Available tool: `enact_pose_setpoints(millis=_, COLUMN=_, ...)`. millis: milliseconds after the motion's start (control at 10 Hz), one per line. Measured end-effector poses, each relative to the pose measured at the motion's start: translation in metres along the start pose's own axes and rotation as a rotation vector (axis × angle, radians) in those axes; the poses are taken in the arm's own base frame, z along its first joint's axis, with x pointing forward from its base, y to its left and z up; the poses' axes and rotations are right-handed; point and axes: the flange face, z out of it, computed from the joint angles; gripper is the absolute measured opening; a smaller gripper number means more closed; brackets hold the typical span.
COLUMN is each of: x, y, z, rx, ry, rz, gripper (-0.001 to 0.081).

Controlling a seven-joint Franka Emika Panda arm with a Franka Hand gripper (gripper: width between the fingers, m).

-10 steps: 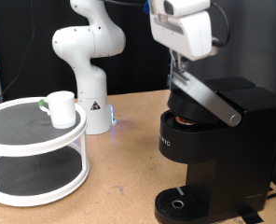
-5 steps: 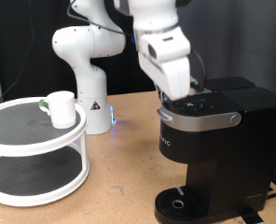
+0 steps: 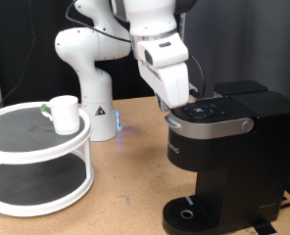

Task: Make a cup of coffee with the keurig machine

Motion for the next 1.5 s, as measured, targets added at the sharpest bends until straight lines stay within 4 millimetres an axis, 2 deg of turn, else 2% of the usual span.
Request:
enact_pose_setpoints(millis=100, x=-0.006, y=0.001, z=0.012, rx=0.017, ry=-0.007, rz=0.002, gripper=0.0001)
enact_pose_setpoints(millis=700, x=-0.014, y=0.008, z=0.009, rx=0.096, ry=0.123, rz=0.009, gripper=0.0001)
enact_pose_setpoints(millis=900, x=-0.016, y=0.008, z=-0.001, rx=0.126, ry=0.154, rz=-0.003, gripper=0.0001)
enact_pose_setpoints(millis=1500, x=-0.004, y=0.003, z=-0.040, rx=0.157, ry=0.190, rz=-0.016, gripper=0.0001)
